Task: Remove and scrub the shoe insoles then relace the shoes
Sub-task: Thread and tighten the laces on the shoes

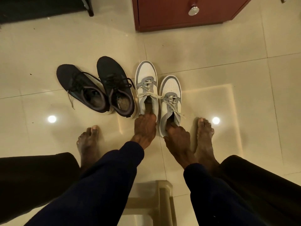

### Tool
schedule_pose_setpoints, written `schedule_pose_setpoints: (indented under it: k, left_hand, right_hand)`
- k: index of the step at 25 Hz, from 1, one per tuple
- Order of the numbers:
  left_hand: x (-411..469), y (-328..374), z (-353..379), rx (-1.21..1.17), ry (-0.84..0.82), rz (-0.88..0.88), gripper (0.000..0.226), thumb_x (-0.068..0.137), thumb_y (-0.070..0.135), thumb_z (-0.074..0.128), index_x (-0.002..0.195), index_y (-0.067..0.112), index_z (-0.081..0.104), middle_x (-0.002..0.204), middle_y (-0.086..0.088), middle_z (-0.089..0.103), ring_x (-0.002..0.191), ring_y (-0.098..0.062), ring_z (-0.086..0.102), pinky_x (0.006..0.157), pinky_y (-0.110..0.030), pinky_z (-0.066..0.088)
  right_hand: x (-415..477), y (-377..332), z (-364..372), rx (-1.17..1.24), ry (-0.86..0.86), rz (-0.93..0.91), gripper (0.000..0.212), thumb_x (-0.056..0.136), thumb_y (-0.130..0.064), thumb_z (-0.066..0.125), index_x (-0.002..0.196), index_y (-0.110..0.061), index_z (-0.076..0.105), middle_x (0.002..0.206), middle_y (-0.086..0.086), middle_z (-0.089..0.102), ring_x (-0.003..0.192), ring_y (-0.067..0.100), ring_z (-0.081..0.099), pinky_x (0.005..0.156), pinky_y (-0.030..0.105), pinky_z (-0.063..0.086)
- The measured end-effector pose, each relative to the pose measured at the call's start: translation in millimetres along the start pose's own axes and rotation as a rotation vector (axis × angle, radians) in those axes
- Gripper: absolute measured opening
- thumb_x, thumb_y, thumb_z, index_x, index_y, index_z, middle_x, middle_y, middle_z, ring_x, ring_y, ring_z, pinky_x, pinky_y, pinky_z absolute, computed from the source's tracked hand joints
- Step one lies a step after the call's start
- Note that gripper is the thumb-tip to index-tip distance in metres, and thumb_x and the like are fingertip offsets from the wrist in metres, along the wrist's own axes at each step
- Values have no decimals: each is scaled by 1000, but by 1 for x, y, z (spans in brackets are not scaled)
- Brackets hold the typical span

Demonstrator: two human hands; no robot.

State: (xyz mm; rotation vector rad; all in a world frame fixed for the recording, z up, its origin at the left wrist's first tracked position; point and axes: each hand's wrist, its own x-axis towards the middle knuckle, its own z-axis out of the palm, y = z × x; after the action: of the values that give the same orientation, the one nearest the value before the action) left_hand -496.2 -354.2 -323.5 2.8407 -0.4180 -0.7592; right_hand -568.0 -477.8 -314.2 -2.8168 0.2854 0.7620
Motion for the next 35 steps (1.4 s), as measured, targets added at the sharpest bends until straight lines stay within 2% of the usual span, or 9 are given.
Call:
schedule_pose_setpoints:
  k: [5, 10, 13, 17, 20, 26, 29, 32, 35]
  left_hand:
    - [2, -3, 10, -86, 54, -1, 13, 94, 18, 69, 106, 11, 68, 106, -11, 69, 95, -35, 67, 76, -39, 51]
    - [-1, -3, 7, -159, 113, 49, 34, 58, 2, 92, 84, 7, 71, 85, -15, 71, 68, -39, 67, 60, -41, 57]
    - [-11, -2, -43, -202, 142, 33, 41, 51, 0, 93, 85, 7, 72, 82, -13, 70, 64, -36, 66, 57, -38, 57]
    - [-44, -5, -130, -203, 165, -41, 53, 55, -2, 89, 105, 3, 73, 94, -13, 70, 65, -34, 66, 56, -36, 57]
    - [-74, -20, -205, -181, 184, -100, 36, 65, -4, 79, 99, 6, 73, 97, -13, 68, 70, -34, 65, 57, -36, 55]
    - [-98, -98, -315, -213, 345, -274, 12, 80, 4, 68, 91, 6, 73, 93, -15, 69, 70, -34, 67, 57, -40, 59]
    - [-90, -171, -333, -210, 429, -290, 22, 85, 15, 50, 85, 7, 70, 87, -14, 67, 66, -32, 64, 52, -38, 54]
    - [-78, -249, -339, -145, 412, -324, 6, 81, 5, 70, 85, 8, 72, 88, -13, 67, 65, -29, 63, 51, -36, 52]
    - [-48, -320, -349, -152, 431, -268, 15, 75, 0, 80, 86, 6, 72, 88, -13, 66, 63, -30, 62, 50, -35, 53]
  right_hand:
    - [9, 1, 17, -98, 134, -46, 44, 75, -10, 87, 113, -5, 67, 102, 14, 67, 86, 33, 62, 57, 38, 55]
    - [40, -17, -20, -140, -82, 93, 35, 82, -20, 81, 111, -10, 65, 104, 9, 68, 90, 33, 63, 65, 38, 52]
    - [24, -39, -83, -208, -50, 58, 16, 82, -18, 80, 93, -16, 68, 83, 4, 70, 79, 27, 65, 61, 33, 47]
    - [-4, -52, -180, -338, -27, -23, 13, 94, -22, 64, 107, -22, 61, 87, -2, 72, 77, 23, 71, 69, 32, 53]
    - [-8, -76, -228, -237, -59, -115, 26, 87, -15, 68, 109, -16, 55, 78, 4, 66, 57, 31, 62, 62, 40, 56]
    - [19, -192, -309, -234, 97, -469, 24, 63, 2, 84, 79, -7, 68, 78, 11, 67, 47, 34, 60, 43, 36, 51]
    - [48, -276, -309, -209, 175, -565, 27, 56, 3, 83, 71, -7, 63, 70, 11, 62, 42, 35, 55, 39, 32, 43]
    - [78, -345, -300, -139, 271, -589, 23, 61, 6, 79, 67, -8, 62, 67, 10, 63, 44, 34, 56, 44, 33, 44]
    - [116, -396, -286, -89, 304, -534, 18, 71, 0, 82, 71, -8, 66, 69, 9, 65, 47, 30, 59, 48, 34, 53]
